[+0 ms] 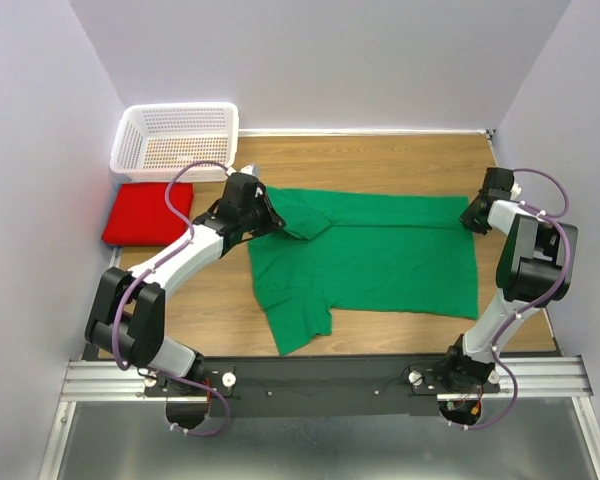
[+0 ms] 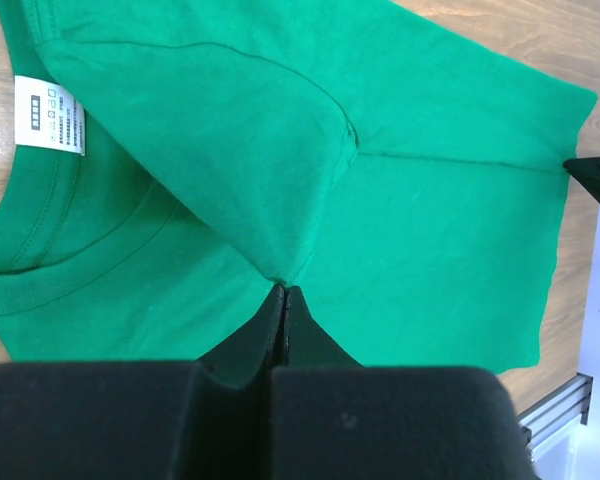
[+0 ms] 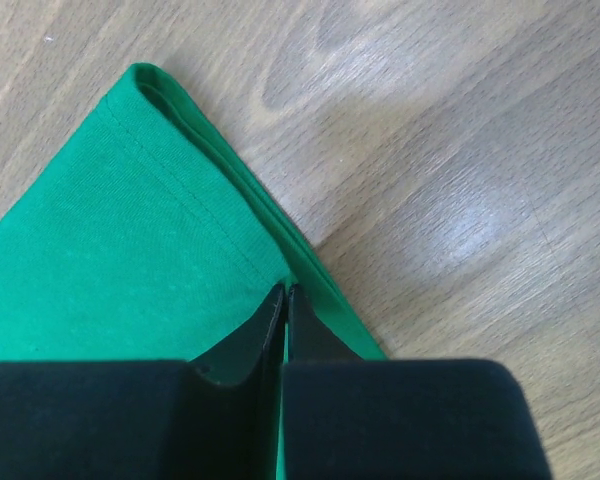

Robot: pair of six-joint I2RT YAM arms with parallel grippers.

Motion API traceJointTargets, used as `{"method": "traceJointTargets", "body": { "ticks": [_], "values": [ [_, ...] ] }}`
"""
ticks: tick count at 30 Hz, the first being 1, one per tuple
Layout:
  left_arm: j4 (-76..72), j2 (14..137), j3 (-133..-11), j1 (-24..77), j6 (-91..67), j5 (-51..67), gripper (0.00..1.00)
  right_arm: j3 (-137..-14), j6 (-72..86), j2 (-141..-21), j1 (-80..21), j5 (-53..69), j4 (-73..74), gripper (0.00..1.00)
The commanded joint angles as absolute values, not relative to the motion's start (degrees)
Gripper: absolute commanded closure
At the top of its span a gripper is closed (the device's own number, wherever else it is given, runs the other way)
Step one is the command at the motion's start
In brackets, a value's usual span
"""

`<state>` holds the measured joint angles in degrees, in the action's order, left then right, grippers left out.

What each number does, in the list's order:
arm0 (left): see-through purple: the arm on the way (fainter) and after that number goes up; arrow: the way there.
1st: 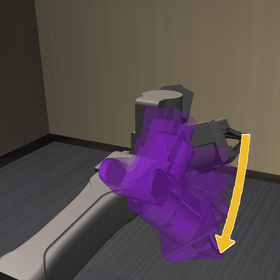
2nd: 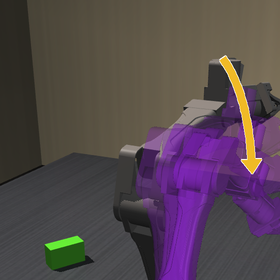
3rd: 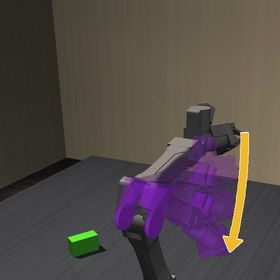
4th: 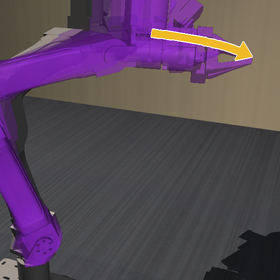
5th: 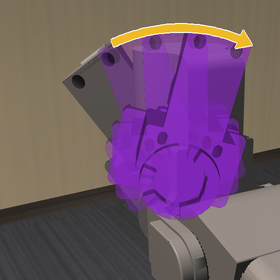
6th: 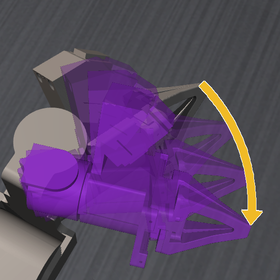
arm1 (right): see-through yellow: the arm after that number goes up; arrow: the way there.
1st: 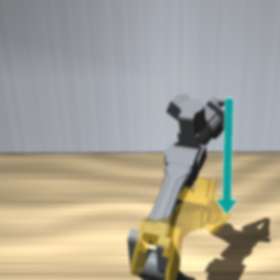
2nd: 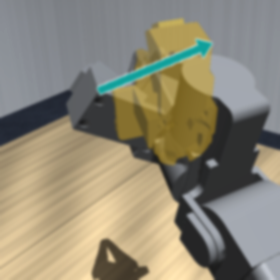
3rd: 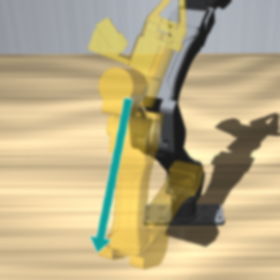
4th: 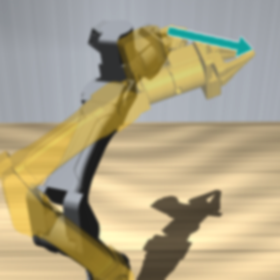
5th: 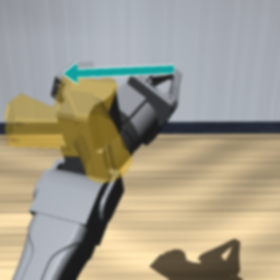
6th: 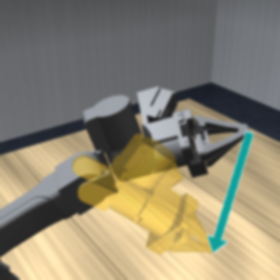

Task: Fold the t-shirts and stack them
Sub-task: Fold the tshirt

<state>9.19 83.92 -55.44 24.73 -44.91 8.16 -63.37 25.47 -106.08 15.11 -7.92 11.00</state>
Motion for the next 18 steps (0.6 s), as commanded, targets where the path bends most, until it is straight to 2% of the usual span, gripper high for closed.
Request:
{"method": "traceJointTargets", "body": {
  "ticks": [1, 4, 6, 10, 13, 18],
  "values": [
    [9.14, 83.76, -54.23, 25.14, -45.53, 7.3, 1.0, -63.02, 24.96, -108.81, 15.64, -10.28, 13.36, 0.89],
    [8.88, 83.76, -53.18, 25.14, -45.79, 6.86, 1.0, -62.93, 25.14, -108.46, 15.64, -10.81, 13.53, 0.78],
    [8.61, 83.41, -52.04, 25.22, -46.05, 6.77, 1.0, -62.84, 25.22, -107.41, 15.64, -11.34, 13.97, 0.62],
    [8.44, 81.92, -50.98, 25.49, -45.97, 6.68, 0.98, -65.12, 25.49, -104.24, 15.64, -11.34, 16.69, 0.48],
    [8.61, 81.04, -49.84, 25.93, -45.44, 6.33, 0.97, -67.75, 25.93, -101.08, 15.12, -8.02, 18.37, 0.43],
    [7.47, 82.09, -48.25, 26.63, -45.44, 7.47, 0.97, -69.52, 27.42, -98.18, 11.35, -2.21, 18.37, 0.41]
  ]
}}
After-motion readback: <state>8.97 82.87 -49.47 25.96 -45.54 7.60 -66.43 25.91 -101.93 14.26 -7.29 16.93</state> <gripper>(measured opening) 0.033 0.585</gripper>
